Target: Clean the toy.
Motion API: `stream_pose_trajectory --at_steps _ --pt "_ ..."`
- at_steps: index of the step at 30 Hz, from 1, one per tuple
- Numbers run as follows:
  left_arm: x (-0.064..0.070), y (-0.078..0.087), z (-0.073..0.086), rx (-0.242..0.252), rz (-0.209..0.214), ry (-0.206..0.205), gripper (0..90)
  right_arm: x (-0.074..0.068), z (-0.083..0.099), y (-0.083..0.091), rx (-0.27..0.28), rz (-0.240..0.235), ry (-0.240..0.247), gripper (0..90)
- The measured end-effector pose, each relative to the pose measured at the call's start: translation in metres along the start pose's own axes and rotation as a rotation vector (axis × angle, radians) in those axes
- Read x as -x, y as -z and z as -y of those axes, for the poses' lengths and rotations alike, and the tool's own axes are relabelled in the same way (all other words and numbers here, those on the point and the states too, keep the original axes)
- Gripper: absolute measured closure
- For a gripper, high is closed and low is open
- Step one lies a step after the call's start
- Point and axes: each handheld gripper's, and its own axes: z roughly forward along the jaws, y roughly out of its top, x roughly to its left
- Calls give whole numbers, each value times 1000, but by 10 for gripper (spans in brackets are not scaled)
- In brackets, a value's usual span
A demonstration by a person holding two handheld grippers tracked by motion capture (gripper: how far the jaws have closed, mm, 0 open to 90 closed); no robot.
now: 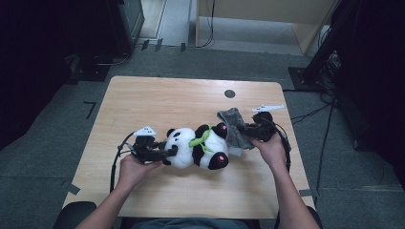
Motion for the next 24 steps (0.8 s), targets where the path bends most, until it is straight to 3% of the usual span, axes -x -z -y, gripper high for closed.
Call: stream_pose_trajectory --at_steps 3,9,15,24 --pt "0 0 0 0 2 -2 461 5 1 2 6 7 -8 794" --pt "1 0 0 1 -1 -3 461 0 -8 23 93 -5 -9 795" --pt "2 0 0 3 -10 -8 458 -25 -27 36 135 -49 46 795" --pt "5 0 4 25 -23 -18 454 -74 -55 30 129 -148 137 798"
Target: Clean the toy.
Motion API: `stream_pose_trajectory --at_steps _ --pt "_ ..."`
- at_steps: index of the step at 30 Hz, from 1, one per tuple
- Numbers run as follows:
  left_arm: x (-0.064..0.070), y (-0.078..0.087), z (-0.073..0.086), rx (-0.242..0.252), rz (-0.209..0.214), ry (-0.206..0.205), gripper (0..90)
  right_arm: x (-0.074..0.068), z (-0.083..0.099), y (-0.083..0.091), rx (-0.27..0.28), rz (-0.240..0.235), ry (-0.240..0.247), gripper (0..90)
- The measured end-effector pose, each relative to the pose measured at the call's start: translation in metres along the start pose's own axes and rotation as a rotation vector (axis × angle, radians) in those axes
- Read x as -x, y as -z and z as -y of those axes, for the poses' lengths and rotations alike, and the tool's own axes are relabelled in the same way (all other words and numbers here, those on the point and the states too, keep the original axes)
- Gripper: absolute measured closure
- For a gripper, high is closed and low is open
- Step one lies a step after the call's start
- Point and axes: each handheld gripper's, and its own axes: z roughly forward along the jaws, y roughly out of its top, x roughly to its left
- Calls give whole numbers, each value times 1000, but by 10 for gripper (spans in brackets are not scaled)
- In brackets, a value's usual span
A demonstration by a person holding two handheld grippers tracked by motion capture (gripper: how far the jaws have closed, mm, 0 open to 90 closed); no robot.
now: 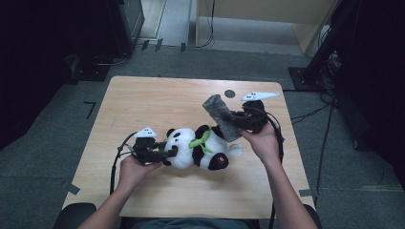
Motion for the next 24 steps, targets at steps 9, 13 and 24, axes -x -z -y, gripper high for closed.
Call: stream_pose_trajectory --at_steps 9,13,24 --pt "2 1 2 11 -8 -14 451 -36 -18 -40 -61 -85 98 797" --pt "2 1 3 12 -12 -18 453 -47 -22 -65 -103 -120 129 797" --pt "4 1 2 2 -24 -29 458 -65 -6 -124 -255 -170 154 796"
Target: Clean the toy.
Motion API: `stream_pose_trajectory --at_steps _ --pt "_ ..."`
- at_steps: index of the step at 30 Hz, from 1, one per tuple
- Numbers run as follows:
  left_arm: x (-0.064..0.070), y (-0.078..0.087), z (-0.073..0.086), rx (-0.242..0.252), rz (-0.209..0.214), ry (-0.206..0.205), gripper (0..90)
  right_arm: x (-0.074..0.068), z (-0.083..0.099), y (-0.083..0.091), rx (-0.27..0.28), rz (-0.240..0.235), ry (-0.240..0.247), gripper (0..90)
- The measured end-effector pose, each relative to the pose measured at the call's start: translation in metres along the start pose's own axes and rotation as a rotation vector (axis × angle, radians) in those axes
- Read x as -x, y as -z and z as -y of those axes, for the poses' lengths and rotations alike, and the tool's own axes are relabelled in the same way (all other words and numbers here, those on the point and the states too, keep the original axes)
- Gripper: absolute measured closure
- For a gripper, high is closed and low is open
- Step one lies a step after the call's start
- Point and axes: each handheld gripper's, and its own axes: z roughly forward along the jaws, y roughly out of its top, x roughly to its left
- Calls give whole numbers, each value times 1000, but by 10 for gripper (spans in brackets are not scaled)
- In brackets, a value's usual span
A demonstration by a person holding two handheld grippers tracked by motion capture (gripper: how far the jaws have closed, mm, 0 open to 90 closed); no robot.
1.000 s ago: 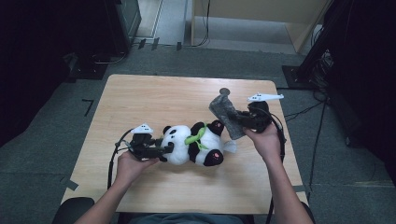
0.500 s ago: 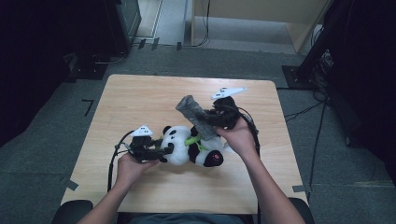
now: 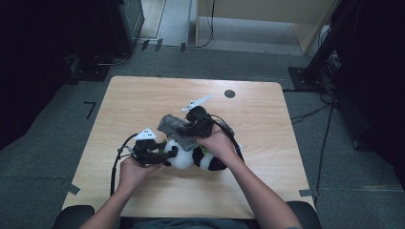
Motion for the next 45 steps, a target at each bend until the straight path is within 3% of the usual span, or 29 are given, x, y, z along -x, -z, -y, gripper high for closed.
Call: stream_pose_trajectory --at_steps 12,23,29,39,45 --pt "0 -2 -1 -19 1 -6 474 6 10 0 -13 -29 -18 798" --pt "-1 -2 -1 -18 6 6 475 24 29 24 -27 -1 -65 798" --pt "-1 -2 -1 -15 8 8 475 26 32 32 -23 24 -50 799" --pt "-2 -2 -1 -14 13 10 473 35 34 51 -3 45 -62 800" --pt "-3 -2 -1 -11 16 16 473 46 42 67 21 76 -100 800"
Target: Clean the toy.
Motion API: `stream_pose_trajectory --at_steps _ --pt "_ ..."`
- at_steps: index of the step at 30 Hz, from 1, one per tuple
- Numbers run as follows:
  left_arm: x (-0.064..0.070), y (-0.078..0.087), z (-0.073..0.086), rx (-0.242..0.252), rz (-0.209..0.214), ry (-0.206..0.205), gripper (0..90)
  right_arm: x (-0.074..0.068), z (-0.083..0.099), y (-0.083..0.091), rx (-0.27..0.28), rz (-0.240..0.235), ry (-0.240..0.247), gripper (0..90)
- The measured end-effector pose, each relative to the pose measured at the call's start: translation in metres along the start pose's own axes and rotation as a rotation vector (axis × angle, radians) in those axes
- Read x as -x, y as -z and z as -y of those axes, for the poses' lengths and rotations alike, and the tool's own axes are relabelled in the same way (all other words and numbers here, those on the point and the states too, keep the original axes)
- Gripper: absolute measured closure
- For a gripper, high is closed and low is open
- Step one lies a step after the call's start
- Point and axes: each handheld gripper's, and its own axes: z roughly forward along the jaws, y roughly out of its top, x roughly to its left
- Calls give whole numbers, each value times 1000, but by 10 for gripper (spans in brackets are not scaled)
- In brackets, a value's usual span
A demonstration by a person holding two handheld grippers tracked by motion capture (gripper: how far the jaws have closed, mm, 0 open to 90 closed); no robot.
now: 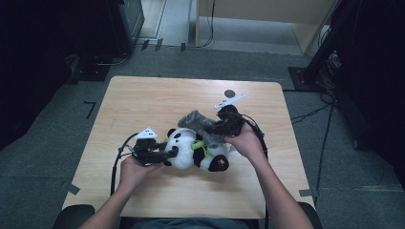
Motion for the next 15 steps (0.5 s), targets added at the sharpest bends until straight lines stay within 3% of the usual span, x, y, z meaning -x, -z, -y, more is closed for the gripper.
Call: stream_pose_trajectory --at_steps 15 --pt "-2 0 -1 4 7 10 468 21 7 26 36 64 -68 798"
